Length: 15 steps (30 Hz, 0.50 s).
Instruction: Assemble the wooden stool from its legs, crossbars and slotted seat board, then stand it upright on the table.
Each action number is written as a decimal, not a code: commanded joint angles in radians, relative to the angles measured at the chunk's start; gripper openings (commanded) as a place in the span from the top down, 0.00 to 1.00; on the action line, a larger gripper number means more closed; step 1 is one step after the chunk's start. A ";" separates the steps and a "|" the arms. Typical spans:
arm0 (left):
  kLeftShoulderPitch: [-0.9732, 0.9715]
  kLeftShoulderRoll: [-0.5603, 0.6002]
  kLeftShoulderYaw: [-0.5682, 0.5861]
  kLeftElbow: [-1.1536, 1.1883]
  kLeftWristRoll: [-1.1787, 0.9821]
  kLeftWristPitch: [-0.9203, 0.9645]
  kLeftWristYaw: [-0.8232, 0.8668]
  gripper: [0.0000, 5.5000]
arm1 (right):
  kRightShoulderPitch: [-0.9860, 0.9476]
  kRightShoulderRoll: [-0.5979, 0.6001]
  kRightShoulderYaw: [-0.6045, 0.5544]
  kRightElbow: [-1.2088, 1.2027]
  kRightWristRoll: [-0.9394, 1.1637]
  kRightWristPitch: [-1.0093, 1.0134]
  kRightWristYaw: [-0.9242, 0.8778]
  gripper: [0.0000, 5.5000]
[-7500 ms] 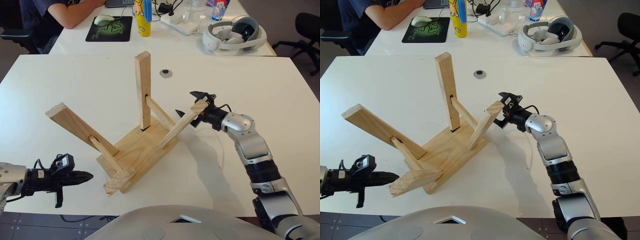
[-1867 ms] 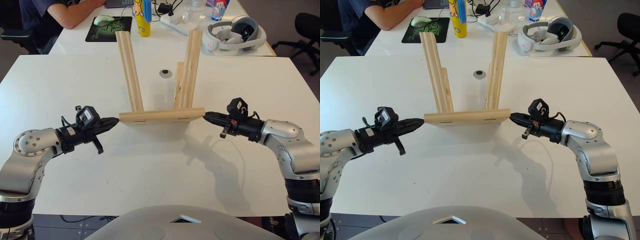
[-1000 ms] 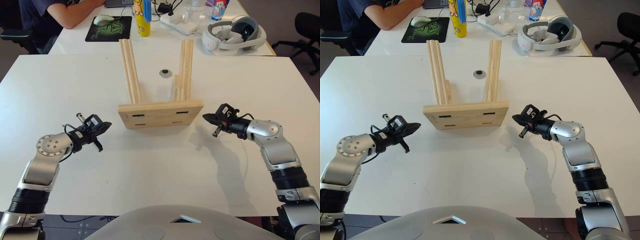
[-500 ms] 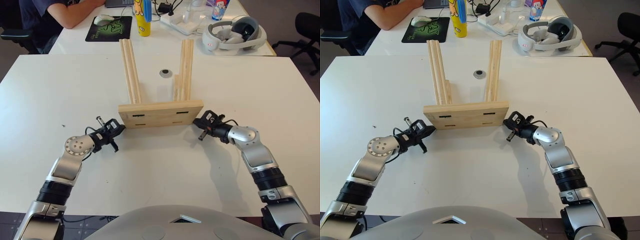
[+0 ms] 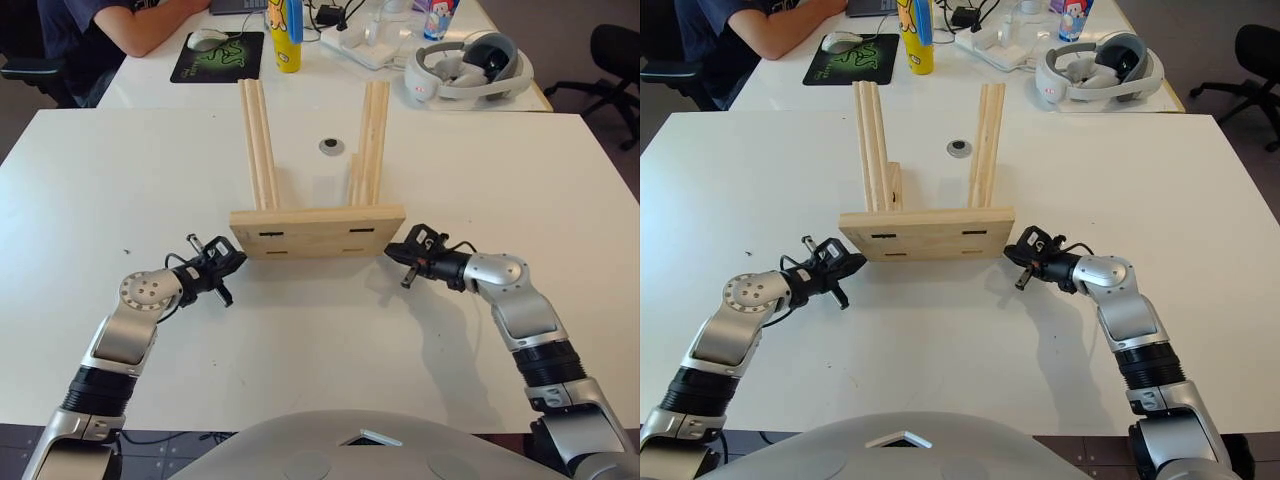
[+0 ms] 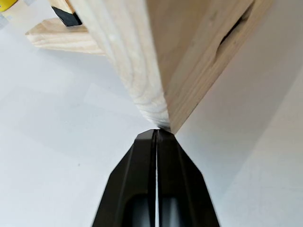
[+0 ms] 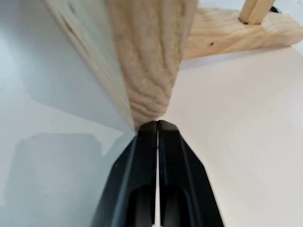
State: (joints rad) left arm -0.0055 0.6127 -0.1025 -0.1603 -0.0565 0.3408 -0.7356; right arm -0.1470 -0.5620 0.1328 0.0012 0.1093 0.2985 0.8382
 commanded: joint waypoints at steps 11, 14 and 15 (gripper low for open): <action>-0.124 0.075 0.135 -0.364 -0.246 0.198 -0.095 1.00 | -0.118 -0.066 -0.172 -0.410 0.428 0.303 0.113 1.00; -0.178 0.065 0.172 -0.418 -0.296 0.251 -0.088 1.00 | -0.137 -0.076 -0.183 -0.413 0.443 0.319 0.119 1.00; -0.197 0.062 0.181 -0.432 -0.309 0.267 -0.086 1.00 | -0.137 -0.080 -0.182 -0.408 0.439 0.317 0.121 1.00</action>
State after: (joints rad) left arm -0.1014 0.7156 0.1093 -0.4724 -0.2351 0.6278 -0.7801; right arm -0.2423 -0.6748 -0.1065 -0.3517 0.4725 0.6222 0.8971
